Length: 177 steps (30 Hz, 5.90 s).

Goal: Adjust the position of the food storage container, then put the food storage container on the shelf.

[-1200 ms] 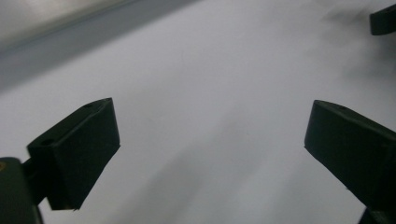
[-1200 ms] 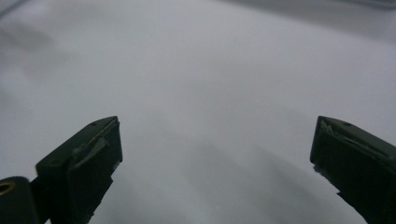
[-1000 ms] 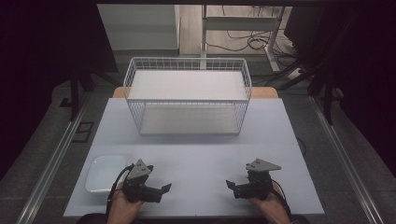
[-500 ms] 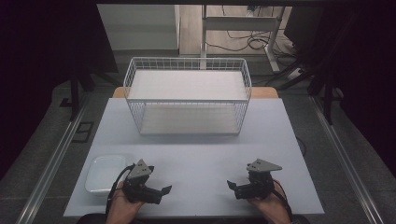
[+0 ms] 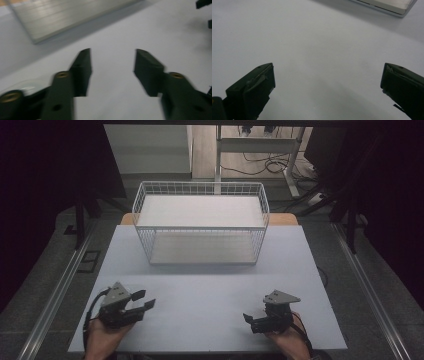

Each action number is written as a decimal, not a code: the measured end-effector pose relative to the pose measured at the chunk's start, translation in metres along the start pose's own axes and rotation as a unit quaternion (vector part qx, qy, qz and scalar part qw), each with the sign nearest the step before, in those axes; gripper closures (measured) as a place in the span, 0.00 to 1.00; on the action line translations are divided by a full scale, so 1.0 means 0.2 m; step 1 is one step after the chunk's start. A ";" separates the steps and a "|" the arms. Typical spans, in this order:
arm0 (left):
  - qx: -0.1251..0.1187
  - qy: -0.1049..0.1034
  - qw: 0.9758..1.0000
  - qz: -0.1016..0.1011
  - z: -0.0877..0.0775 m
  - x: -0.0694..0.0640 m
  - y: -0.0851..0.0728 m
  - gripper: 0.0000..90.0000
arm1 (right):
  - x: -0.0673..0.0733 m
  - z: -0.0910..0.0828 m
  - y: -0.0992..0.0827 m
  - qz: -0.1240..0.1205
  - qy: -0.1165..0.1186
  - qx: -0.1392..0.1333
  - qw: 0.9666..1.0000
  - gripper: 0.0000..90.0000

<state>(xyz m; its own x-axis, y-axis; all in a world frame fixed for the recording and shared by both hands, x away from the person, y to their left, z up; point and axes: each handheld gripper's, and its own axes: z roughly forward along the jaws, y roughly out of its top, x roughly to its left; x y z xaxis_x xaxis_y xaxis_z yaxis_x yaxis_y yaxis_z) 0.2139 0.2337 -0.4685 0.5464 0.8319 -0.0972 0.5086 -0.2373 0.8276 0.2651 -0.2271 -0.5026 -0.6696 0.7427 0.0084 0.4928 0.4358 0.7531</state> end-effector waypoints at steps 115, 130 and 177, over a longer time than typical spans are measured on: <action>0.102 -0.109 0.988 -0.040 0.48 -0.19 0.01 1.00 | 0.20 0.21 0.23 -0.011 0.108 0.027 0.994 0.99; 0.086 -0.107 0.990 -0.022 0.50 -0.19 0.02 0.82 | 0.11 0.14 0.18 -0.026 0.071 0.023 0.997 0.85; 0.057 -0.160 0.985 0.012 0.54 -0.20 0.20 0.13 | 0.12 0.11 0.30 0.002 0.118 -0.003 0.993 0.09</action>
<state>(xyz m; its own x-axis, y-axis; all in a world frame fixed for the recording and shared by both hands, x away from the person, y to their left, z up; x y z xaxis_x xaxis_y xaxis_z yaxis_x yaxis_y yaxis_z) 0.2849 0.1358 -0.4908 0.7324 0.6283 -0.2624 0.5536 -0.3252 0.7667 0.2908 -0.1727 -0.4714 -0.7803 0.6033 0.1649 0.4926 0.4305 0.7563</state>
